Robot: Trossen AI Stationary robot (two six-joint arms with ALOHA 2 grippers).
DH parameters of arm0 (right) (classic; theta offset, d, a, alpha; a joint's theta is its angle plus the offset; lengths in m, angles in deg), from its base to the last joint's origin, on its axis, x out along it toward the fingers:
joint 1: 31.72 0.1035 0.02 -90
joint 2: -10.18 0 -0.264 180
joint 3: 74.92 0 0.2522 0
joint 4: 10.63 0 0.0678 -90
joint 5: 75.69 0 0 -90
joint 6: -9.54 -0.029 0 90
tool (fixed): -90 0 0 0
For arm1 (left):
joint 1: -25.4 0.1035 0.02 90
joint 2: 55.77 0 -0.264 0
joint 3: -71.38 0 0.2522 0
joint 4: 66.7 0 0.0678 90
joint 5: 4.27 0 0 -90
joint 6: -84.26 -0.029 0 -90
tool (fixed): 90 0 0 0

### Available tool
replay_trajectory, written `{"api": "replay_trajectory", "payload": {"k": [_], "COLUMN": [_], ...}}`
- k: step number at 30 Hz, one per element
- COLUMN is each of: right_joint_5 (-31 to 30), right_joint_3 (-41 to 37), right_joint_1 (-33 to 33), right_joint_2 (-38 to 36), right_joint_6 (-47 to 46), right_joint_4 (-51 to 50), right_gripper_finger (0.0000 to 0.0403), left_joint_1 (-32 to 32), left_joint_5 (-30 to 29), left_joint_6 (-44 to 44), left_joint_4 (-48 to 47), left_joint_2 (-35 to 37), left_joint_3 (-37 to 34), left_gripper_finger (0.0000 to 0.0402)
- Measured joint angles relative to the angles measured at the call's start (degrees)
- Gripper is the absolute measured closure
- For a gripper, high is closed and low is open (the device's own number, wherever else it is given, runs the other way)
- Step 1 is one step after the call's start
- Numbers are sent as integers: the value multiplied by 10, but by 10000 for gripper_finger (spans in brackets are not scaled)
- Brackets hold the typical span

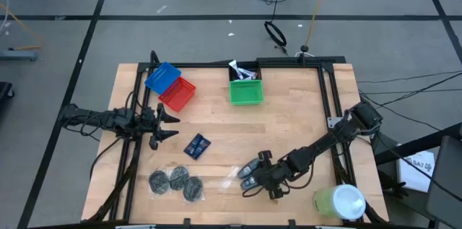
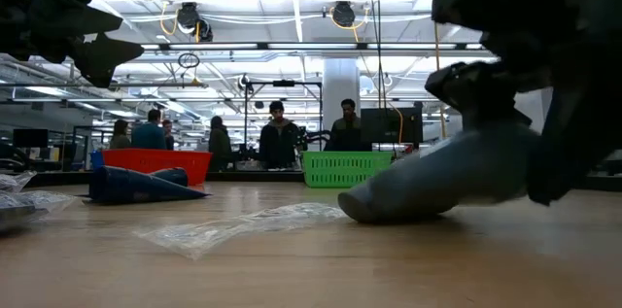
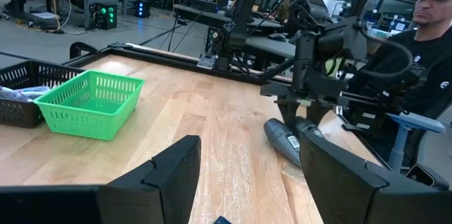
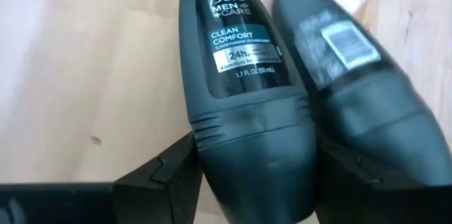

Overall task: Pick & Place Travel size toiletries
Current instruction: Put the bottom gray deodorant into the green bin

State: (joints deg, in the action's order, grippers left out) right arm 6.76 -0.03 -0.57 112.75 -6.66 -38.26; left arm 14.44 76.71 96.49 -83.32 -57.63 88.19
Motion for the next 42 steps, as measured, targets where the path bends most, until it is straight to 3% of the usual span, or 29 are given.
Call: {"api": "replay_trajectory", "payload": {"k": [13, 22, 30, 42], "right_joint_5": [1, 51, 49, 47], "right_joint_3": [0, -107, -239, -369], "right_joint_1": [0, -13, -63, -220], "right_joint_2": [-67, -74, -133, -218], "right_joint_6": [4, 55, 74, 114], "right_joint_4": [49, 350, 539, 689], "right_gripper_finger": [205, 207, 207, 207], "left_joint_1": [0, 0, 0, 0], "left_joint_5": [0, 0, 0, 0], "left_joint_6": [0, 0, 0, 0], "left_joint_4": [0, 0, 0, 0], "left_joint_2": [0, 0, 0, 0], "left_joint_3": [0, 0, 0, 0], "left_gripper_finger": [165, 165, 165, 165]}}
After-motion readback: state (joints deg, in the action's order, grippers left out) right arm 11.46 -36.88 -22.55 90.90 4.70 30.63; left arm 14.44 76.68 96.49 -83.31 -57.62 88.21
